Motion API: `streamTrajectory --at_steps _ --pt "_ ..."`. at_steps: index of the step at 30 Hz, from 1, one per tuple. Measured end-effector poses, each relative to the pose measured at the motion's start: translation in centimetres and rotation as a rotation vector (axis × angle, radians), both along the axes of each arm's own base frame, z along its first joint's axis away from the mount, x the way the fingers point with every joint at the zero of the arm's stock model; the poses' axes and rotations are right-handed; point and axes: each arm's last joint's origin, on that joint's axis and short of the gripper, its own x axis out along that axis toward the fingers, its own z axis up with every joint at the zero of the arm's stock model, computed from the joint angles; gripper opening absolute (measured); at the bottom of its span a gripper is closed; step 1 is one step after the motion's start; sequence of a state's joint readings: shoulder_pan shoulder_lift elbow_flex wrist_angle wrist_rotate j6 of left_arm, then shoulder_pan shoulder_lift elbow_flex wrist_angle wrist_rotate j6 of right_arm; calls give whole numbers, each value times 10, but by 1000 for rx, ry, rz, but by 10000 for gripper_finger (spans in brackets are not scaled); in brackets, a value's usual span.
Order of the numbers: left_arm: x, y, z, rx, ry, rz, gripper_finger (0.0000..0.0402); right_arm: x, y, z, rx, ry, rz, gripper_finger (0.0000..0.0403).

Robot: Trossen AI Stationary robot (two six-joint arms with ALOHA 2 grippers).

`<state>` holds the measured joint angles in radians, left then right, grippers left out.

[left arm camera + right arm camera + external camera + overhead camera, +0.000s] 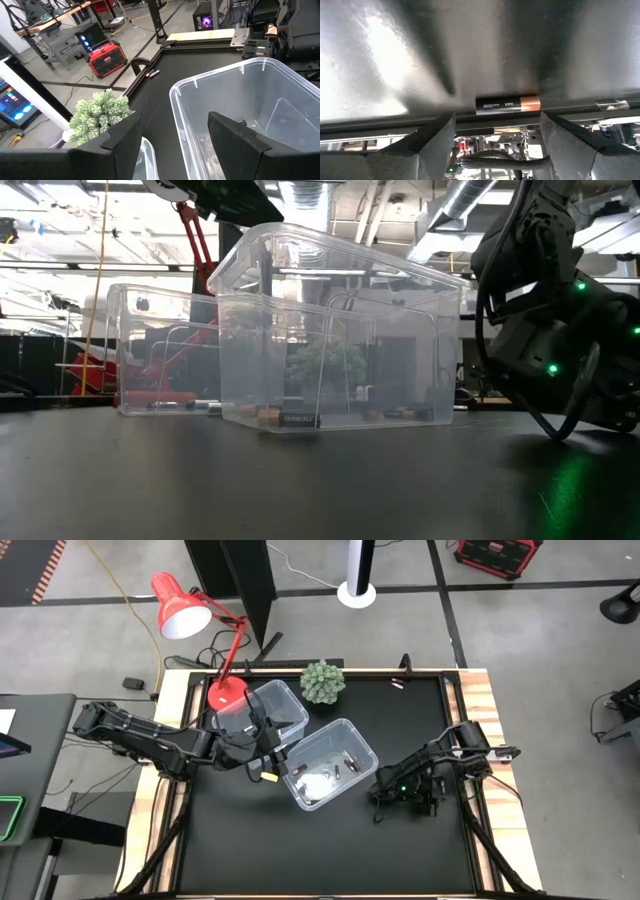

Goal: Sort batteries
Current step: Put the brown battery into the bottom transparent bin

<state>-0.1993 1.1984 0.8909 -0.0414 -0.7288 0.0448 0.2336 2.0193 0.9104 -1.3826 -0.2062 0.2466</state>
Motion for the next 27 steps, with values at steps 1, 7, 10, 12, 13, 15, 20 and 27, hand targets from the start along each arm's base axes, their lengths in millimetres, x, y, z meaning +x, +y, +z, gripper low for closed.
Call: streamTrajectory --at_steps 1,7,10,12,13,15,20,27 --pt "0 0 0 0 0 0 219 0 0 0 2 -3 -1 310" --pt "0 0 -1 2 9 0 219 1 0 -1 9 -19 2 323" --pt "0 0 -1 3 15 0 219 3 1 -3 14 -42 2 330" --pt "0 0 -1 3 15 0 219 3 0 -4 17 -55 1 334" --pt "0 0 -1 3 15 0 219 4 0 -4 19 -60 -1 336" --pt "0 0 -1 3 15 0 219 4 -1 -4 27 -65 -4 340" --pt "0 0 -1 3 14 0 219 5 -3 -4 30 -68 -14 341" --pt "-1 0 -2 5 22 0 219 4 -3 -7 33 -82 -16 341"
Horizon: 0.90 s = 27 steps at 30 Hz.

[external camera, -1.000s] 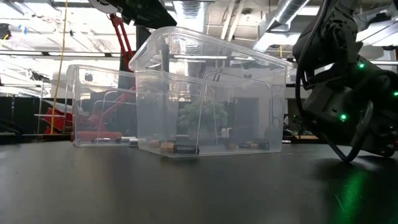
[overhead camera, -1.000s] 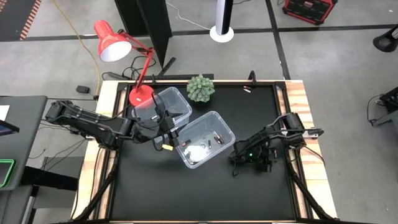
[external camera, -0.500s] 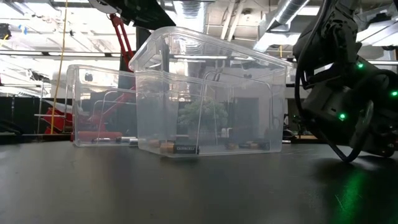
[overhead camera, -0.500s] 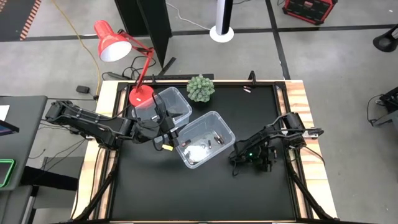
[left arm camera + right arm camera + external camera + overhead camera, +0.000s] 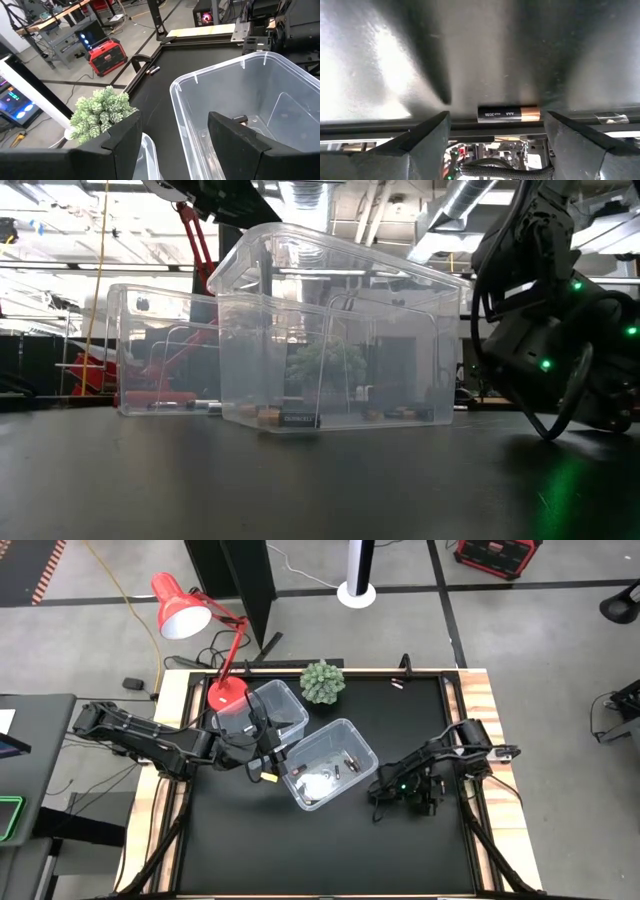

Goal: Sort batteries
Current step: Put the brown battery into the bottom transparent bin

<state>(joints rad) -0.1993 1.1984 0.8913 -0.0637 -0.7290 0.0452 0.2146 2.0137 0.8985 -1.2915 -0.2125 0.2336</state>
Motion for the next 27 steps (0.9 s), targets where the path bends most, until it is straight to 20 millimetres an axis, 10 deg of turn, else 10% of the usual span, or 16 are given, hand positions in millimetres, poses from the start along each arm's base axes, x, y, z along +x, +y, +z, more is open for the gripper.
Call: streamTrajectory --at_steps 27 --pt "0 0 0 0 -1 0 219 0 5 10 -145 1 61 317"
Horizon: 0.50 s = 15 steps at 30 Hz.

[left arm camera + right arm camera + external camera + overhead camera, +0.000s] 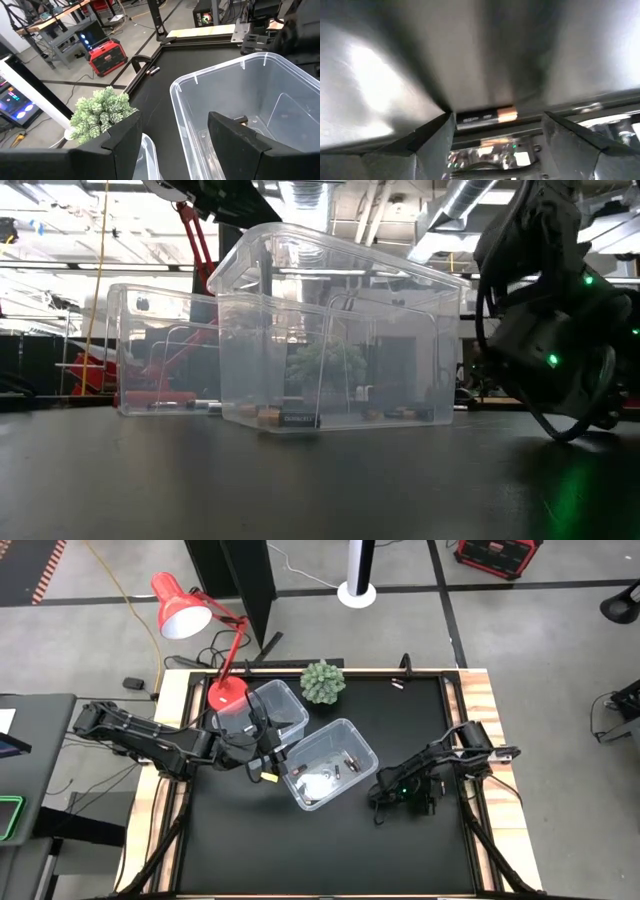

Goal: Sort batteries
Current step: Put the brown battery into the bottom transparent bin

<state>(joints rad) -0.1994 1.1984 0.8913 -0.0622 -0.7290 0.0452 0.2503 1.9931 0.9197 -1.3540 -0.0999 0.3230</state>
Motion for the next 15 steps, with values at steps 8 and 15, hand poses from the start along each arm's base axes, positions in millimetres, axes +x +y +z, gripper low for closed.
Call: streamTrajectory --at_steps 8,15 --pt "0 0 0 0 -1 0 219 7 16 31 -95 -107 -29 322" --pt "0 0 0 0 0 0 219 5 39 59 -233 -459 -296 322"
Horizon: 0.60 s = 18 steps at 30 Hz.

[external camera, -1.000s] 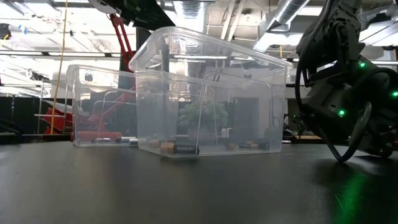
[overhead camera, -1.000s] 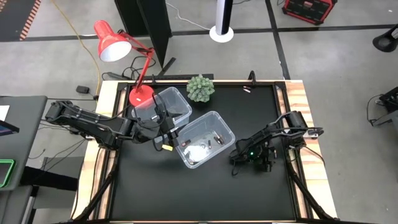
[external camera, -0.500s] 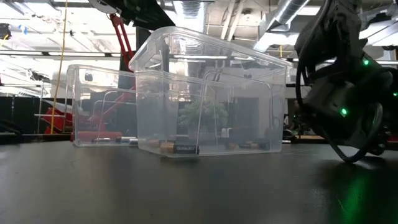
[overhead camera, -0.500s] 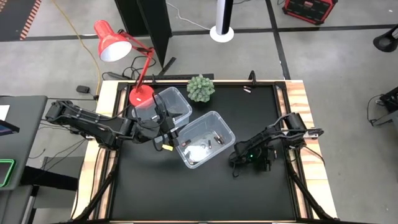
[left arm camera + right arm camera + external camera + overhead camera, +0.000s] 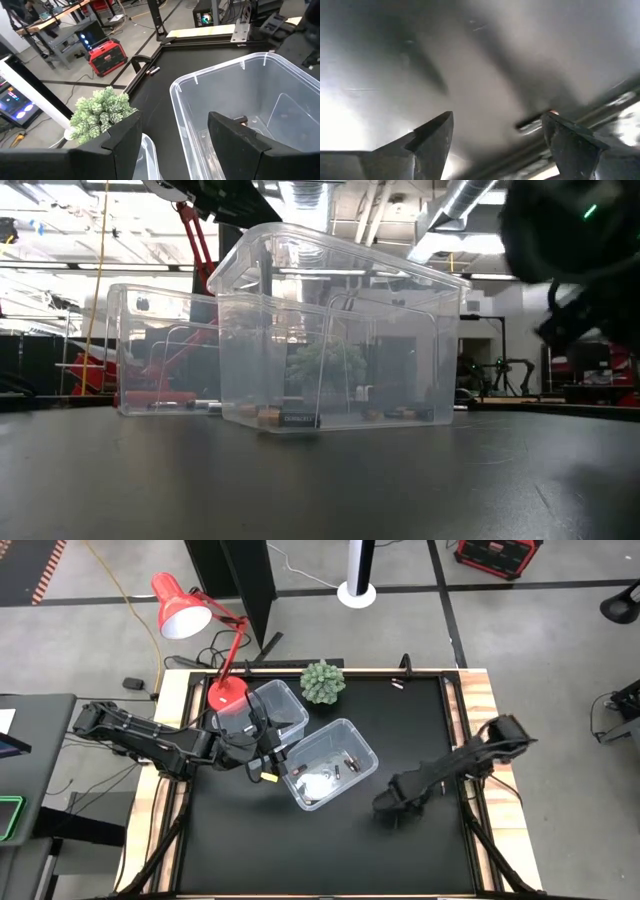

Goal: Sort batteries
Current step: Put the brown battery into the bottom transparent bin

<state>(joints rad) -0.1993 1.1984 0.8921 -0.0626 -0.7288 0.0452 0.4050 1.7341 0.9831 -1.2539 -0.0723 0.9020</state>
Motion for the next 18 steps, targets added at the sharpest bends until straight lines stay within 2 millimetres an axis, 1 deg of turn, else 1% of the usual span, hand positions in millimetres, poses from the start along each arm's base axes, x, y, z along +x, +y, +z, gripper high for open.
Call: streamTrajectory --at_steps 3,6,8,13,16,18 --pt "0 -1 0 -10 2 -25 219 -9 6 9 -55 -83 -81 322" --pt "1 -1 0 -17 4 -44 219 -26 6 12 -89 -137 -124 322" --pt "1 -1 0 -17 4 -45 219 -35 6 18 -101 -228 -143 322" --pt "1 -1 0 -18 3 -44 219 -60 3 47 -142 -492 -155 322" --pt "1 -1 0 -19 3 -44 219 -82 -1 64 -146 -554 -167 322" --pt "1 -1 0 -20 2 -44 219 -95 -4 67 -141 -563 -213 322"
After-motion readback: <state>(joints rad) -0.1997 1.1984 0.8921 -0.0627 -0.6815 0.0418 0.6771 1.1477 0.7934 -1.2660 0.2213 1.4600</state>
